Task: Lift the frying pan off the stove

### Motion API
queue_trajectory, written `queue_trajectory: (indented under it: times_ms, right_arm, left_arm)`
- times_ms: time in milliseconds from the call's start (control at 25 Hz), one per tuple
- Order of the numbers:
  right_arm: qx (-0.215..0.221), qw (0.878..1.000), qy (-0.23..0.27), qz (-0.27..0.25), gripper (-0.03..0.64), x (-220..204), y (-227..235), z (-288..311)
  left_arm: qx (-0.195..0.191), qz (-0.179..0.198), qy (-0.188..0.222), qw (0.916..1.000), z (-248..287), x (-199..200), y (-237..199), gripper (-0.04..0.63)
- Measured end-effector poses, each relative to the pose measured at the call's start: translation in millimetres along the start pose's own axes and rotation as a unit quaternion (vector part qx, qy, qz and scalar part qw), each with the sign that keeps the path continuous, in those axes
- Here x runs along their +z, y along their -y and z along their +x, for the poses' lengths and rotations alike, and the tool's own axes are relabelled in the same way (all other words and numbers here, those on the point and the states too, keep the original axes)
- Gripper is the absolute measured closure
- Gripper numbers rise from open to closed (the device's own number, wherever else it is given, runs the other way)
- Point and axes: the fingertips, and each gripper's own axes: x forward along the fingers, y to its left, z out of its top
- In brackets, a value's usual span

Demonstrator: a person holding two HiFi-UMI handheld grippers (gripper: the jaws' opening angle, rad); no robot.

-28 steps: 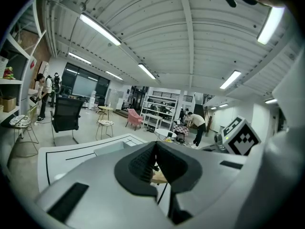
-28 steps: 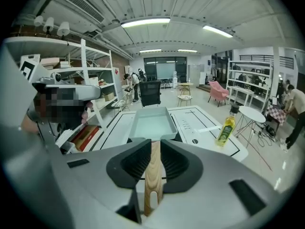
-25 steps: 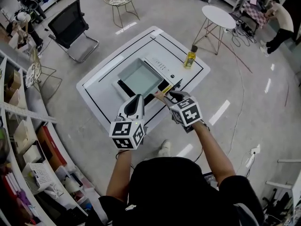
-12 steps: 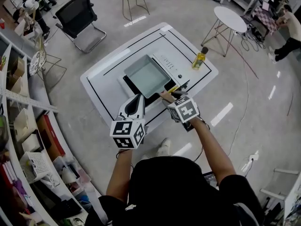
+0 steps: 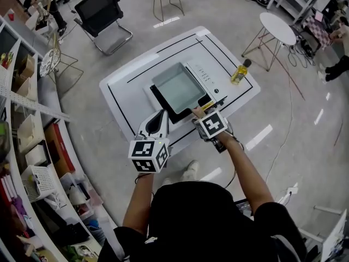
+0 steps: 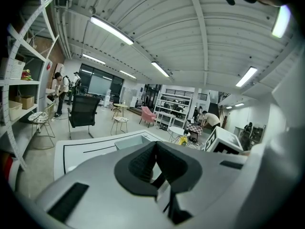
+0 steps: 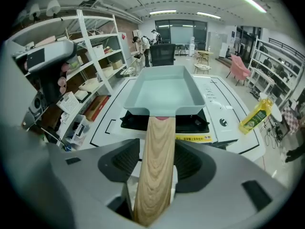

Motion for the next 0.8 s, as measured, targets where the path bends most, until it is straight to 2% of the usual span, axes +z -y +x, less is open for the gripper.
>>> queue_trajectory:
  times_ms: [120,240,440,520,720,800]
  right_arm:
    - [0.0,1.0,-0.019,0.004,0.421,-1.6,0.0,3.8]
    - [-0.019,0.999,-0.043,-0.005,0.422,-6.2,4.6,4.3]
    - [-0.002,0.999,-0.051,-0.013,0.425,-5.4,-0.7,12.4]
    - [-0.01,0.998,-0.056,-0.016,0.444,-5.5,1.0,11.9]
    - [-0.063,0.993,-0.094,-0.024,0.514,-20.3,23.9,13.8]
    - [-0.067,0.993,-0.095,-0.024,0.534,-21.7,26.5,16.8]
  left_arm:
    - [0.007,-0.003,0.001,1.0,-4.0,-0.2,-6.0,0.584]
    - [0.012,-0.006,0.001,0.9999,-6.4,-2.2,-10.0,0.584]
    - [0.015,-0.008,0.001,0.9998,-8.2,-1.6,-12.7,0.584]
    - [0.017,-0.008,0.003,0.9998,-10.6,-1.0,-14.1,0.584]
    - [0.023,-0.008,0.005,0.9997,-15.5,-0.4,-18.0,0.584]
    - [0.025,-0.008,0.006,0.9996,-16.7,0.2,-19.6,0.584]
